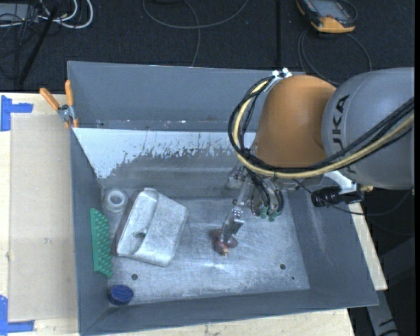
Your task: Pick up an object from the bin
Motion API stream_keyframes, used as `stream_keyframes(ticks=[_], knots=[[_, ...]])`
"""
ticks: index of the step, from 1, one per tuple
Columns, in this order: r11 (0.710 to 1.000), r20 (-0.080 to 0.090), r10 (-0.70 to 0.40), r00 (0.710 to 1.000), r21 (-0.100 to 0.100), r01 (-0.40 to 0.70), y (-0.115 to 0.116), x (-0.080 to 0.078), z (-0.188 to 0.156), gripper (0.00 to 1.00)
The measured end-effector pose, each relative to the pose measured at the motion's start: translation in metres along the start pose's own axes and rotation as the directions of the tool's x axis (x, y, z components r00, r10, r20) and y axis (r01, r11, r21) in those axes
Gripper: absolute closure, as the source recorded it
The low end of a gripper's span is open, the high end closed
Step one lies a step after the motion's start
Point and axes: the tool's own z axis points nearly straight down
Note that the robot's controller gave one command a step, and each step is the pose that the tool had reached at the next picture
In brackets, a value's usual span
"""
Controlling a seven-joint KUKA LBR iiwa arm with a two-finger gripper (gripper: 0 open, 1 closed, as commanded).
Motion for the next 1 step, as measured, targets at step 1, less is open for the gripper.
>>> stream_keyframes(ticks=[1], knots=[[0.987, 0.003, -0.158, 0.987, -0.002, 0.158, -0.0250, -0.0070, 0.1241, 0.00]])
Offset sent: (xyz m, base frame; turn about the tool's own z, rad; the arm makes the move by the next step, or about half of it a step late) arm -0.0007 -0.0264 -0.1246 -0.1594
